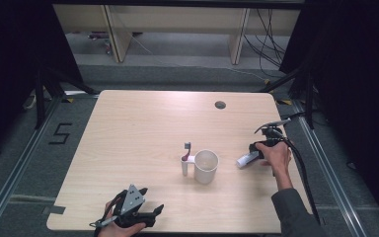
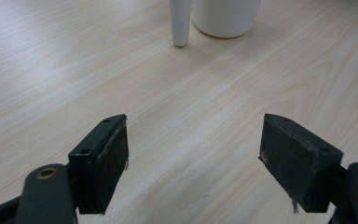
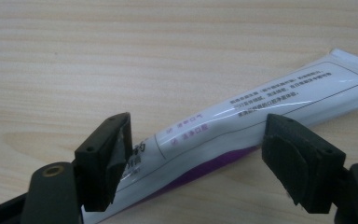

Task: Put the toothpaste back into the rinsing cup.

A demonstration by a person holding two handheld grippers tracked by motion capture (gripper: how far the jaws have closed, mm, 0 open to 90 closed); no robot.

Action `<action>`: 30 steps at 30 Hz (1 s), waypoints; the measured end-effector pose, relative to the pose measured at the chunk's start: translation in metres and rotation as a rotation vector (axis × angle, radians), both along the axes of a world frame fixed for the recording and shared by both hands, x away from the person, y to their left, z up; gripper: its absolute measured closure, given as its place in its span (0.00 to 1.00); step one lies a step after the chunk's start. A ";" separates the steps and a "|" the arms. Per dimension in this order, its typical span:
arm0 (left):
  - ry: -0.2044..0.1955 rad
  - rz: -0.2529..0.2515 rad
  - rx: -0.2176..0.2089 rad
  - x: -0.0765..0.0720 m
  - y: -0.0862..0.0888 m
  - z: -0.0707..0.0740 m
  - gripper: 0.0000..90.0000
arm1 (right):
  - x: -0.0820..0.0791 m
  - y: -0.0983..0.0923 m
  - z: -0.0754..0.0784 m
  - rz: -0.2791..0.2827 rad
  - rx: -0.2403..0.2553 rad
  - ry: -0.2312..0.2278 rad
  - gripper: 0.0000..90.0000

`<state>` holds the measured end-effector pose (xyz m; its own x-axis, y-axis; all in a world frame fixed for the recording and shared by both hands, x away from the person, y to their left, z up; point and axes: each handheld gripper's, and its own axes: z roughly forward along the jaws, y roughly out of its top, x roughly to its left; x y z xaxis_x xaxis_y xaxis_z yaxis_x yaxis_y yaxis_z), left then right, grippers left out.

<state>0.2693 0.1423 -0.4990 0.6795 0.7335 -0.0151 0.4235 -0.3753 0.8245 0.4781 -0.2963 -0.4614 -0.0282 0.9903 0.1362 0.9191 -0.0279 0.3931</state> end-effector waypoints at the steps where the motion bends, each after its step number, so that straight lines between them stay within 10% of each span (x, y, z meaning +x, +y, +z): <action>1: -0.001 0.007 -0.015 0.000 -0.001 -0.001 0.26 | 0.000 0.000 0.001 0.008 0.006 0.013 0.30; 20: -0.004 0.009 -0.019 -0.001 -0.001 0.001 0.27 | 0.002 0.003 -0.001 0.080 -0.046 0.053 0.33; 30: 0.001 0.006 -0.016 0.000 -0.001 0.000 0.27 | 0.000 -0.001 -0.001 0.147 -0.055 0.124 0.59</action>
<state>0.2689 0.1412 -0.4991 0.6751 0.7372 -0.0278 0.4267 -0.3594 0.8299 0.4782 -0.2972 -0.4620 -0.1595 0.9828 0.0932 0.9531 0.1287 0.2738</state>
